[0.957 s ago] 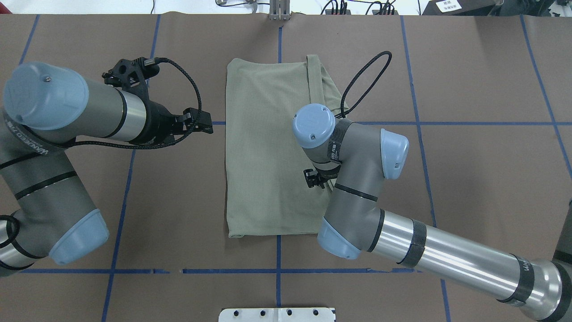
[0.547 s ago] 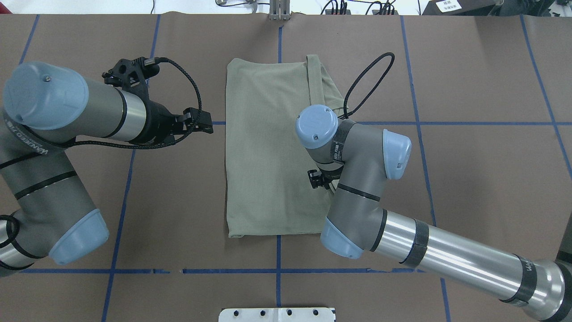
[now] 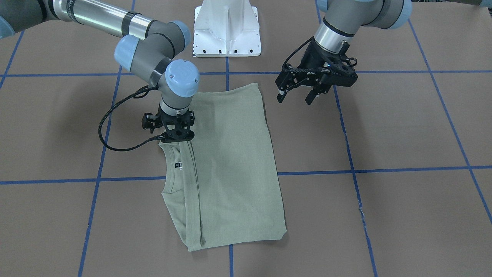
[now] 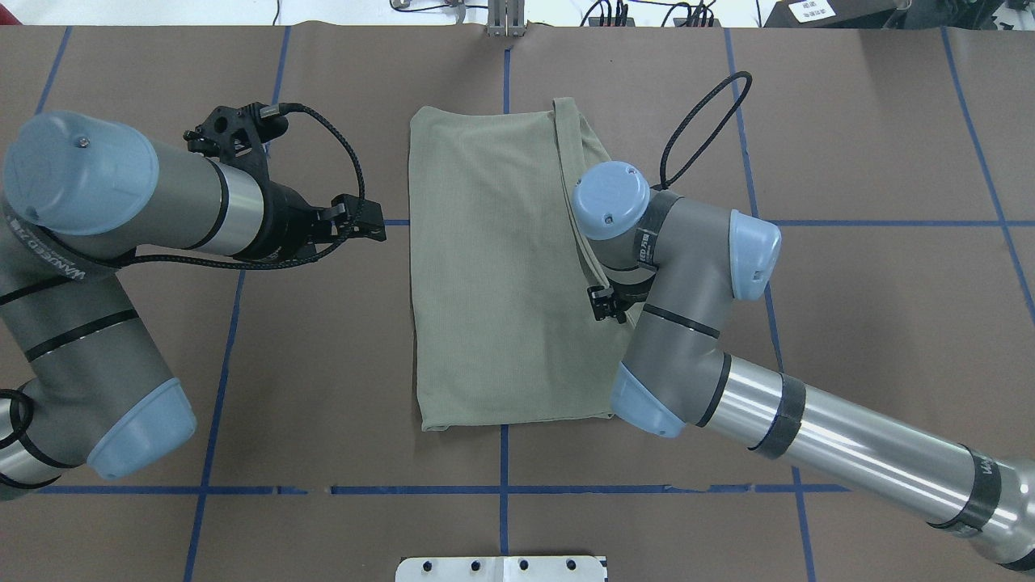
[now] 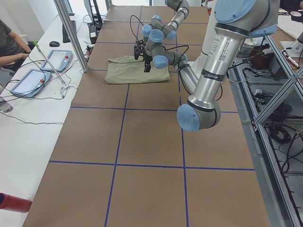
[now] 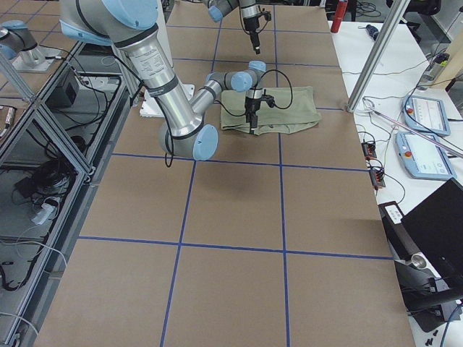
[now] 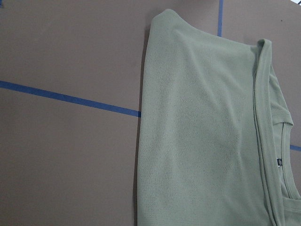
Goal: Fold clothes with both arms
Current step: 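Slide the right gripper along the fold edge toward the shirt's far end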
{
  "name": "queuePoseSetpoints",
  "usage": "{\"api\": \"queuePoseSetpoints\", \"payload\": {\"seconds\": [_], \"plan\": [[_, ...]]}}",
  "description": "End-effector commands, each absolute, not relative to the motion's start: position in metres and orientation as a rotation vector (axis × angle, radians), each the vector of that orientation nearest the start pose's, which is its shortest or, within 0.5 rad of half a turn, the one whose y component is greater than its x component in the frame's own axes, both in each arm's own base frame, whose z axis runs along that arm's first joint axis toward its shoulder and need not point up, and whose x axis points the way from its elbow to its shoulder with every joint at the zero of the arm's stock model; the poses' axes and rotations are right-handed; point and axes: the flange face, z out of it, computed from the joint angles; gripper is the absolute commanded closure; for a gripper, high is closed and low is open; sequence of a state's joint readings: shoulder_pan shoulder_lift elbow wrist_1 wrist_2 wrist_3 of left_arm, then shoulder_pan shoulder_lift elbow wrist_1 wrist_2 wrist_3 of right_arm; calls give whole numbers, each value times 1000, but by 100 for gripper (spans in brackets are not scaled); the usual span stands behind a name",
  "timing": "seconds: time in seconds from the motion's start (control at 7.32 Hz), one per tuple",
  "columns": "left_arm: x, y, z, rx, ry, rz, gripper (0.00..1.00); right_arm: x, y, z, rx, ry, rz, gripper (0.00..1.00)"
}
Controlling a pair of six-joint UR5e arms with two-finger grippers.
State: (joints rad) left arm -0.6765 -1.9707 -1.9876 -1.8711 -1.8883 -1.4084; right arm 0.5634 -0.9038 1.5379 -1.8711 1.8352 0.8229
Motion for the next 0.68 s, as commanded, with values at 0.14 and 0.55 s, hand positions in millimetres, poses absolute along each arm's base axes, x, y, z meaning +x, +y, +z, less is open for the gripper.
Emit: {"api": "queuePoseSetpoints", "payload": {"seconds": [0.14, 0.55], "plan": [[375, -432, 215, 194, 1138, -281, 0, -498, -495, 337, 7, -420, -210, 0], [375, -430, 214, 175, 1144, -270, 0, -496, -509, 288, 46, -500, -210, 0]]}}
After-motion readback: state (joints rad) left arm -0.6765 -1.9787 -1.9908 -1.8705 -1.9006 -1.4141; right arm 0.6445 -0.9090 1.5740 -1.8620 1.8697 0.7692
